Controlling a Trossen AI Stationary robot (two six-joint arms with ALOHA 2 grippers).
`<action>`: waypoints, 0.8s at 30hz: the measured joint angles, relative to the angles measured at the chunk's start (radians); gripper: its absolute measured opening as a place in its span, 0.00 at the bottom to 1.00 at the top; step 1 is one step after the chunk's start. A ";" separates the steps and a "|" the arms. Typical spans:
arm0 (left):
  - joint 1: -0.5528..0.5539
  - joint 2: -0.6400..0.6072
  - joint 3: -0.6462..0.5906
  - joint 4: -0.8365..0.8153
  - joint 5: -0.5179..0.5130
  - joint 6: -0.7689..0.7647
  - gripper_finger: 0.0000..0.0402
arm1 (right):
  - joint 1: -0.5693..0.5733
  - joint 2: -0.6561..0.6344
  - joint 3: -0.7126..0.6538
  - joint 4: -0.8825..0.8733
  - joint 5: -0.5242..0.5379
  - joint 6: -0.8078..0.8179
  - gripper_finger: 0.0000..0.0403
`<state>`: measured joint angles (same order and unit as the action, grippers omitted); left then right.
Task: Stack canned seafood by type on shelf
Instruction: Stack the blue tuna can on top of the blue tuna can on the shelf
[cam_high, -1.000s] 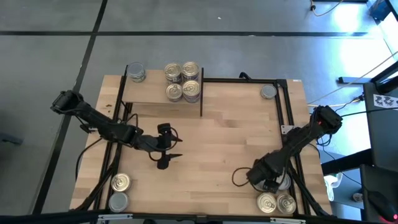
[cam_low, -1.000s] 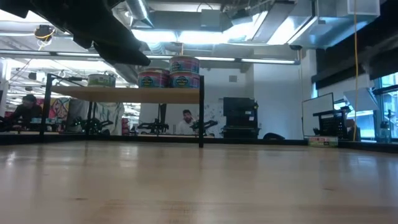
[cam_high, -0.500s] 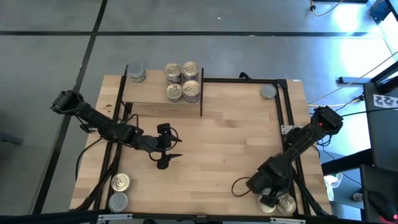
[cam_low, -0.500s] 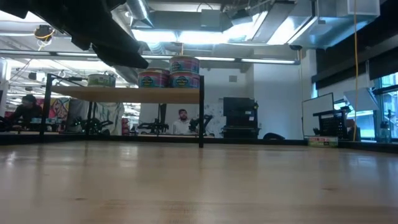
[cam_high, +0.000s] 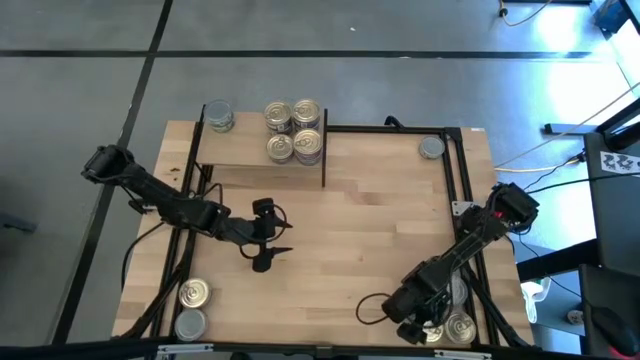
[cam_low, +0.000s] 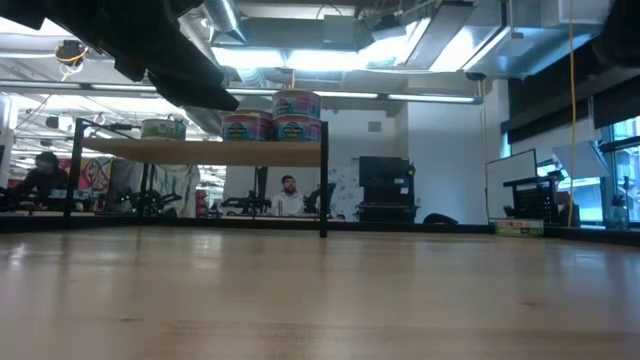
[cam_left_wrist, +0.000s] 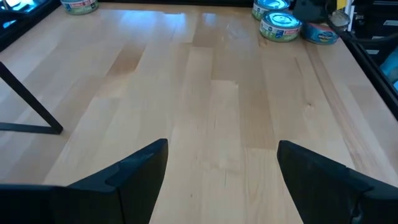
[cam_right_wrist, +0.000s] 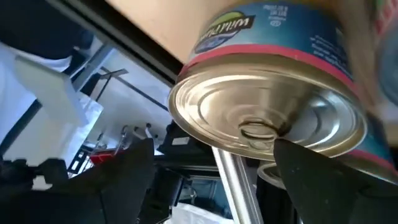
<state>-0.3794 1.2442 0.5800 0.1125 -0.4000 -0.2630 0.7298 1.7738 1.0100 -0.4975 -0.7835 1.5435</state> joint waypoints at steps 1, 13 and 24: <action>0.000 0.000 0.000 0.000 0.000 0.000 0.75 | -0.005 0.002 0.000 0.016 0.008 -0.008 0.82; 0.000 0.000 0.000 -0.002 0.000 0.001 0.75 | -0.127 -0.001 0.005 0.116 0.197 -0.199 0.82; 0.000 0.000 0.000 -0.001 0.000 0.001 0.75 | -0.307 -0.001 0.006 0.222 0.475 -0.505 0.82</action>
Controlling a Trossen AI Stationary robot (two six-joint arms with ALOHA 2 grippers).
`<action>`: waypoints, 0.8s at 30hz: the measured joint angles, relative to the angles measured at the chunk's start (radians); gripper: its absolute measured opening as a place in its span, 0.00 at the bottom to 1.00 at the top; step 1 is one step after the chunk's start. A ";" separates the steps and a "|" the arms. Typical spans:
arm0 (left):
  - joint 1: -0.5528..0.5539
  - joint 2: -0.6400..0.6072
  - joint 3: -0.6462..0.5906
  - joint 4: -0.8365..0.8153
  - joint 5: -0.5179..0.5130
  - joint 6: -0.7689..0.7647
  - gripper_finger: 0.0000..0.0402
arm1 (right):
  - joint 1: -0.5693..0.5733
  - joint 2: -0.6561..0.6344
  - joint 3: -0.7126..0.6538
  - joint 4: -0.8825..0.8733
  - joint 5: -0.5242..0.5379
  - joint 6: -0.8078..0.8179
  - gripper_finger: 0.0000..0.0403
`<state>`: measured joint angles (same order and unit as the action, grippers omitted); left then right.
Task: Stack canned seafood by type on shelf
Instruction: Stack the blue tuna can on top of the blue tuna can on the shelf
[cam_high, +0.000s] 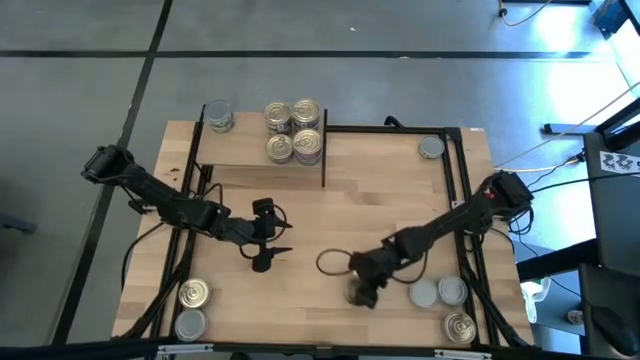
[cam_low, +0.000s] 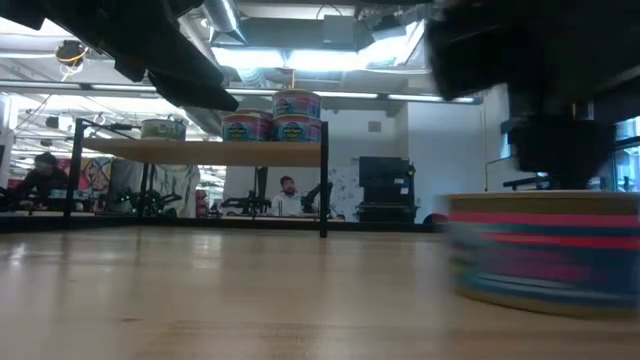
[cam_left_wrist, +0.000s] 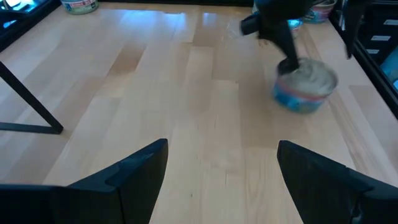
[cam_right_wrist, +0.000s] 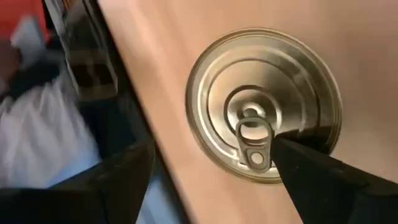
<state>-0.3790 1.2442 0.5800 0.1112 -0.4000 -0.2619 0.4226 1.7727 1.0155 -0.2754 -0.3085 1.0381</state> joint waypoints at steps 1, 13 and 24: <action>0.000 0.000 0.000 0.000 0.000 0.000 0.75 | -0.014 0.001 -0.001 0.016 0.031 -0.027 0.82; 0.001 0.000 0.000 0.005 -0.026 0.012 0.75 | -0.133 0.006 -0.007 0.097 0.471 -0.299 0.82; 0.009 0.021 0.000 0.046 -0.060 -0.003 0.75 | -0.126 -0.059 0.012 0.125 0.595 -0.592 0.82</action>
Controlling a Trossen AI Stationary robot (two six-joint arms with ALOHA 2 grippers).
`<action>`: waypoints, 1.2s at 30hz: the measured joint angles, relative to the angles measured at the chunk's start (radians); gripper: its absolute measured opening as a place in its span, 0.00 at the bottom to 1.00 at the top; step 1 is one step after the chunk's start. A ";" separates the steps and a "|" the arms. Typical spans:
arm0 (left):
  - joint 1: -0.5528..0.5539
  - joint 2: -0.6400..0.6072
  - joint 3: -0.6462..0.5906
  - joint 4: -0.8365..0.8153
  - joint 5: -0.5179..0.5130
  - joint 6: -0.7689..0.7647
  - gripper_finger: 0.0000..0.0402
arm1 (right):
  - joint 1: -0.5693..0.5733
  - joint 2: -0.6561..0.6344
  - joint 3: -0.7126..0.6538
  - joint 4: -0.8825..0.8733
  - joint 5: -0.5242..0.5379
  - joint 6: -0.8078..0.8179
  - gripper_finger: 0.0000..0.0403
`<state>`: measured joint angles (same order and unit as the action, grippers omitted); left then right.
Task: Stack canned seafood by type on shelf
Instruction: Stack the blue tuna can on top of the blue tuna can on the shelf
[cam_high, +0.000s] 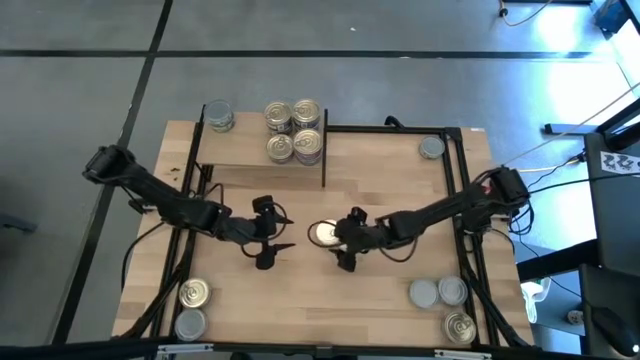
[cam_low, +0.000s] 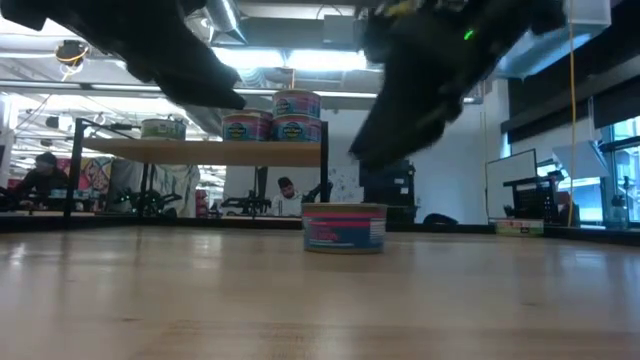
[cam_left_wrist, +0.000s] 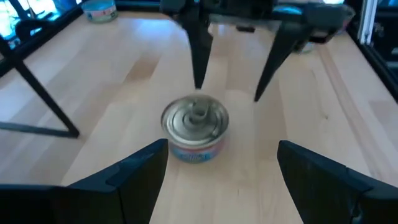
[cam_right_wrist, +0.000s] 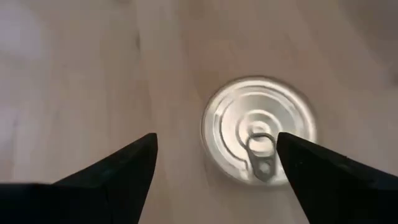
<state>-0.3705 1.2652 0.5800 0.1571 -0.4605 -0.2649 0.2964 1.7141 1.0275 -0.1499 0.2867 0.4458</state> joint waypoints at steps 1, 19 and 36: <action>0.005 0.017 0.000 0.031 0.001 0.009 0.75 | 0.009 -0.023 0.000 -0.029 0.003 -0.016 0.82; 0.210 0.443 0.311 -0.057 0.228 0.174 0.46 | 0.104 -0.105 -0.122 -0.157 0.080 -0.087 0.82; 0.313 0.516 0.310 -0.061 0.381 0.206 0.13 | 0.102 -0.106 -0.196 -0.025 0.048 -0.089 0.82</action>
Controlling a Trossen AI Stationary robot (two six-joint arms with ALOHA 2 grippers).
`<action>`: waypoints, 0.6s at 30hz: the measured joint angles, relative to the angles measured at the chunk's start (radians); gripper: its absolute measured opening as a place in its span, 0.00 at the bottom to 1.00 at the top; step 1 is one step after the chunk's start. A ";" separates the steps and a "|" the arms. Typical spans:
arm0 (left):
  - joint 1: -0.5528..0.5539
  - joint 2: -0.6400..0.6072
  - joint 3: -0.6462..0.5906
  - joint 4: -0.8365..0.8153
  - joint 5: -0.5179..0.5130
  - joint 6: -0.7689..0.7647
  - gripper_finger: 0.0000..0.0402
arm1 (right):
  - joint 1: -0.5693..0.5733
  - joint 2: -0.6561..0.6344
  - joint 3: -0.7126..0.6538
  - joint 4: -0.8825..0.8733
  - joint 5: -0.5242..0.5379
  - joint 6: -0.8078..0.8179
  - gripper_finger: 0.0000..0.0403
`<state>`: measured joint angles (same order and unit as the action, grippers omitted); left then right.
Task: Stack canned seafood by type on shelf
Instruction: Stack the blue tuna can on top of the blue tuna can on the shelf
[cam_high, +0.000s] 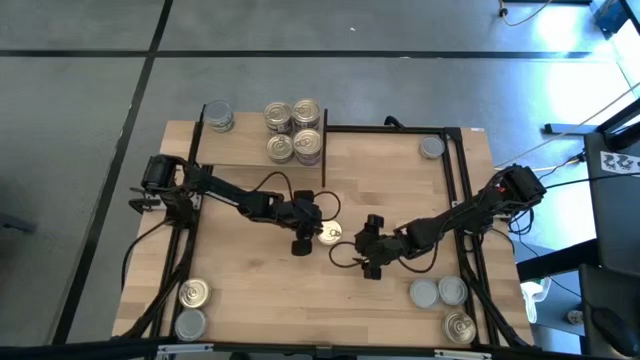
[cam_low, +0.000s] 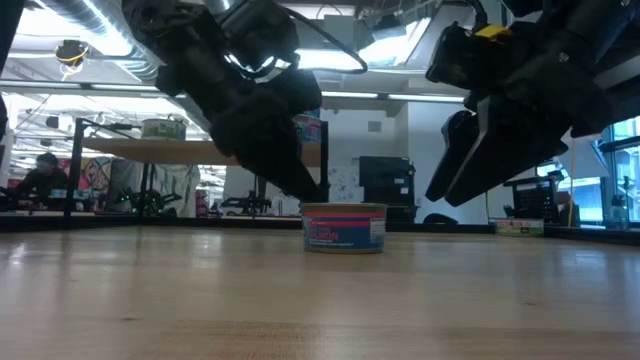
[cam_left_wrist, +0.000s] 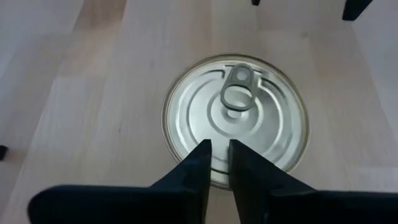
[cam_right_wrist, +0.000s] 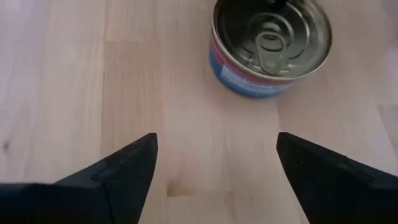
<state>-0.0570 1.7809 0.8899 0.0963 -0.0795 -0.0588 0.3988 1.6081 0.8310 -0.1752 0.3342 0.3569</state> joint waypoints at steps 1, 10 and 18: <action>0.000 0.007 0.000 0.001 0.000 0.001 0.12 | 0.000 0.000 0.000 0.005 -0.005 0.003 0.82; -0.001 0.013 -0.051 0.080 0.000 0.032 0.05 | 0.000 0.000 0.000 0.042 0.014 -0.043 0.82; 0.000 0.014 -0.190 0.334 0.012 -0.009 0.00 | 0.000 0.000 0.000 0.160 0.068 -0.219 0.82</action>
<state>-0.0566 1.7947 0.7003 0.4306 -0.0679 -0.0680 0.3991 1.6077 0.8314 -0.0155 0.4023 0.1377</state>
